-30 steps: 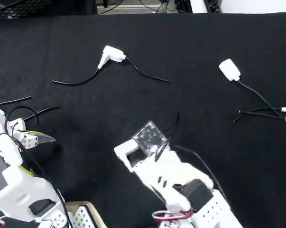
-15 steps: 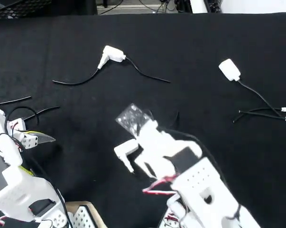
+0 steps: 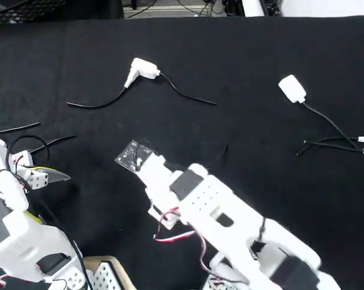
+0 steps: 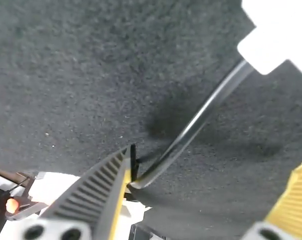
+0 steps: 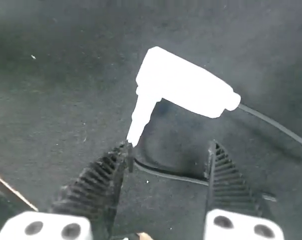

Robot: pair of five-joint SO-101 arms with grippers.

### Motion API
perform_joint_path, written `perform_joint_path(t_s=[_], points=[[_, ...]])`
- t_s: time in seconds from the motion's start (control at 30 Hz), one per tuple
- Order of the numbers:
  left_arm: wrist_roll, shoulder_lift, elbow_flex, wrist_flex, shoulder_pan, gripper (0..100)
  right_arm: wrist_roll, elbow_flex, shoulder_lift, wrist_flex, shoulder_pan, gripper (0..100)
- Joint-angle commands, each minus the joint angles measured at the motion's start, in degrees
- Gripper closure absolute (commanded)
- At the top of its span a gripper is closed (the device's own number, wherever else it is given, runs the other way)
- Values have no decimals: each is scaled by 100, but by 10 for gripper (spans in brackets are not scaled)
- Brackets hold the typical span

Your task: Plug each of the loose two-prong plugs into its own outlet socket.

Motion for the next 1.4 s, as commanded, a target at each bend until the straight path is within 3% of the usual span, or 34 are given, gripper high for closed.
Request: perform_joint_path(t_s=[0.0, 0.27, 0.47, 0.63, 0.8, 1.37], points=[[53, -246, 4, -44, 66, 550, -53, -303, 462, -176, -97, 769], [53, -246, 4, -44, 66, 550, -431, -189, 549, -738, -105, 770], [53, -246, 4, -44, 66, 550, -510, 92, 549, -1257, -510, 770], [53, -246, 4, -44, 66, 550, -510, 119, 549, -1116, -510, 779], [53, -246, 4, -44, 66, 550, -448, 127, 549, -1064, -501, 873], [53, -237, 57, -44, 75, 548, -202, 426, 558, -1108, -501, 878]])
